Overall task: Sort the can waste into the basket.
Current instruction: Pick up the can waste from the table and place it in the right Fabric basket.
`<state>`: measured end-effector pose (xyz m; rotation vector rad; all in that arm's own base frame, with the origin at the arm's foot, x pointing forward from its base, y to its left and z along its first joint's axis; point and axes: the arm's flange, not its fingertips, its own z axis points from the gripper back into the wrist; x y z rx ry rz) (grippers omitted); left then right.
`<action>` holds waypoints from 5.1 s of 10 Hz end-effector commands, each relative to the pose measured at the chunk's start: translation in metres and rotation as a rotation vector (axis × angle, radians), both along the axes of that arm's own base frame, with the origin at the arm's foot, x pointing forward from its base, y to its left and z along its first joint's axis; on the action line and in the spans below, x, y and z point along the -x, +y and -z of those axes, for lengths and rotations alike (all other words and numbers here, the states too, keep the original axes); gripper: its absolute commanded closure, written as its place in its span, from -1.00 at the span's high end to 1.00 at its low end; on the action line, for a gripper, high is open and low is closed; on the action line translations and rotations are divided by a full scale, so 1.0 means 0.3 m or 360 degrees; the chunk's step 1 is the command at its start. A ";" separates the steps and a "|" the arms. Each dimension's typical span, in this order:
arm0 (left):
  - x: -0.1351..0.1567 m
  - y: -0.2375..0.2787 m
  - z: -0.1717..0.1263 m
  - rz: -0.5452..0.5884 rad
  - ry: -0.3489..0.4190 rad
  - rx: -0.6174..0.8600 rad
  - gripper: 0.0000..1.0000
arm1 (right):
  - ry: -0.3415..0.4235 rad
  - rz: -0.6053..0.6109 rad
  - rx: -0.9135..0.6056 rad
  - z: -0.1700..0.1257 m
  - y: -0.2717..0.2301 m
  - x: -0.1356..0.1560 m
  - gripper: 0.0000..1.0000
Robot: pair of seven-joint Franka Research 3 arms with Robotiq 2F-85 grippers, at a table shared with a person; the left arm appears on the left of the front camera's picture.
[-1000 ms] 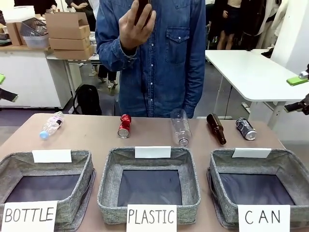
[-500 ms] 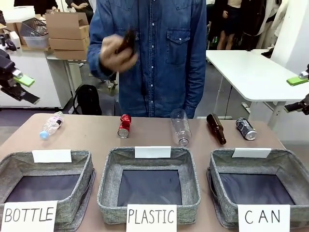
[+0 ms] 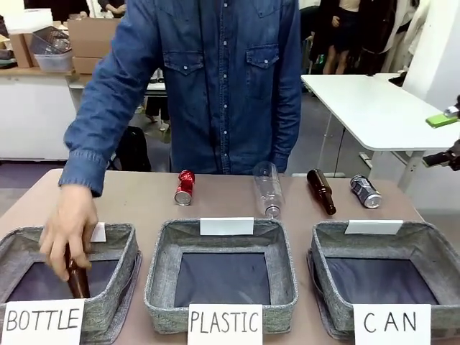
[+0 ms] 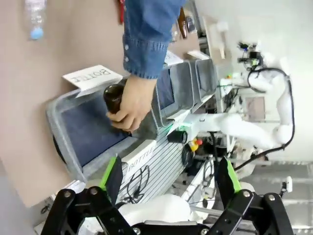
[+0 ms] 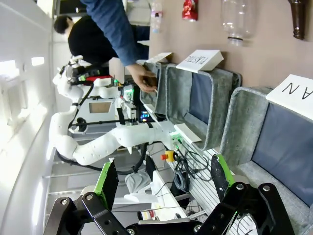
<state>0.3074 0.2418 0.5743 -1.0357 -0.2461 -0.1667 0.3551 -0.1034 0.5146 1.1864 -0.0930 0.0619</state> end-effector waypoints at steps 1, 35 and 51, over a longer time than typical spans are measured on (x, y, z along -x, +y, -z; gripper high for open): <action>0.003 0.010 0.002 -0.0054 0.0014 0.0125 1.00 | -0.0038 -0.0027 -0.0010 -0.008 -0.005 -0.003 1.00; -1.091 -1.669 0.822 -0.0311 0.0100 -0.1327 -0.12 | -0.0038 -0.0027 -0.0010 -0.008 -0.005 -0.003 1.00; -0.657 -0.705 0.393 0.0044 -0.0027 -0.0930 -1.00 | -0.0038 -0.0027 -0.0010 -0.008 -0.005 -0.003 1.00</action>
